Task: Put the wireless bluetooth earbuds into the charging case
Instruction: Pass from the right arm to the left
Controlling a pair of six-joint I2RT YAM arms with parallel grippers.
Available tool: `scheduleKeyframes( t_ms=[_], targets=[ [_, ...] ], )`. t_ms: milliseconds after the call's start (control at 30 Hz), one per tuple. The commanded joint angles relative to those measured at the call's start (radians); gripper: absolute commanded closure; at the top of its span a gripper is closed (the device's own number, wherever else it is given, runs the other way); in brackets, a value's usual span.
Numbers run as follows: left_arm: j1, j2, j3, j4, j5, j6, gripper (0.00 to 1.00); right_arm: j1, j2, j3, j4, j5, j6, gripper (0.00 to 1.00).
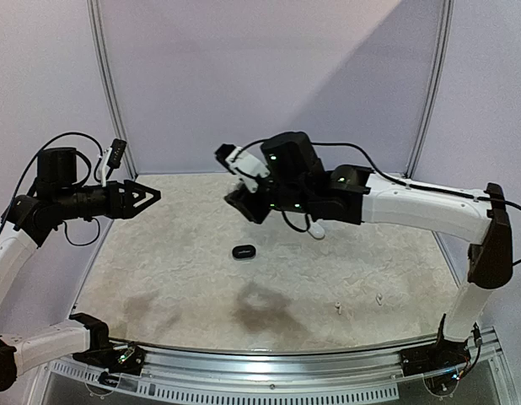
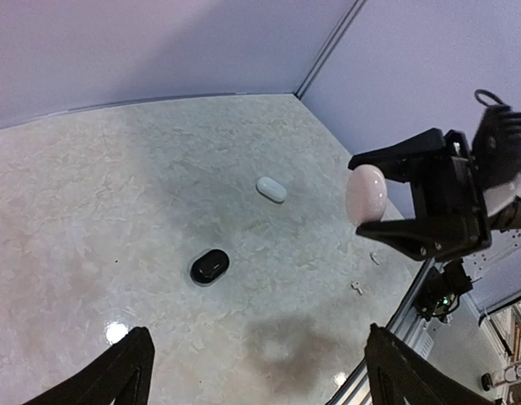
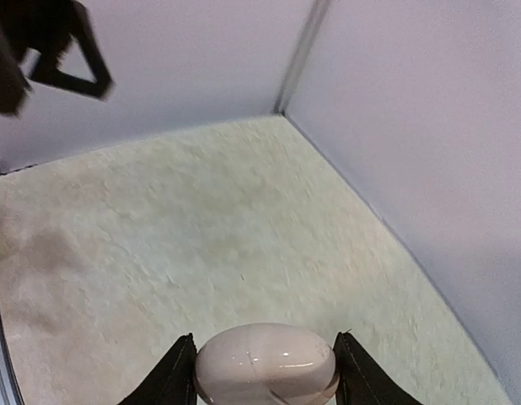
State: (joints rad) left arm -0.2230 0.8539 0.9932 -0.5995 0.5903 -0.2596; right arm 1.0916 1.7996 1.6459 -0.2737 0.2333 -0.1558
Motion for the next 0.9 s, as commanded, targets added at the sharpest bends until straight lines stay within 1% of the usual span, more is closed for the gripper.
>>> scheduleKeyframes(
  t_ms=[0, 100, 267, 400, 500, 633, 733, 867],
  targets=[
    [-0.059, 0.013, 0.002, 0.036, 0.033, -0.02, 0.11, 0.073, 0.15, 0.175, 0.085, -0.011, -0.264, 0.89],
    [-0.091, 0.025, 0.009, 0.041, 0.032, -0.005, 0.1, 0.104, 0.205, 0.239, 0.104, -0.078, -0.297, 0.89],
    [-0.121, 0.045, 0.027, 0.053, 0.022, 0.013, 0.11, 0.137, 0.246, 0.293, 0.101, -0.103, -0.319, 0.92],
    [-0.15, 0.059, 0.017, 0.05, 0.001, 0.014, 0.15, 0.149, 0.26, 0.313, 0.093, -0.096, -0.309, 0.95],
    [-0.17, 0.079, 0.021, 0.05, -0.034, 0.022, 0.23, 0.16, 0.269, 0.325, 0.088, -0.107, -0.31, 0.95],
    [-0.18, 0.099, 0.05, 0.034, -0.066, 0.051, 0.38, 0.169, 0.282, 0.35, 0.074, -0.107, -0.323, 0.96],
    [-0.192, 0.111, 0.057, 0.025, -0.058, 0.051, 0.5, 0.173, 0.292, 0.359, 0.07, -0.112, -0.327, 0.97],
    [-0.198, 0.108, 0.059, -0.014, -0.047, 0.074, 0.89, 0.174, 0.293, 0.363, 0.075, -0.075, -0.325, 0.99]
  ],
)
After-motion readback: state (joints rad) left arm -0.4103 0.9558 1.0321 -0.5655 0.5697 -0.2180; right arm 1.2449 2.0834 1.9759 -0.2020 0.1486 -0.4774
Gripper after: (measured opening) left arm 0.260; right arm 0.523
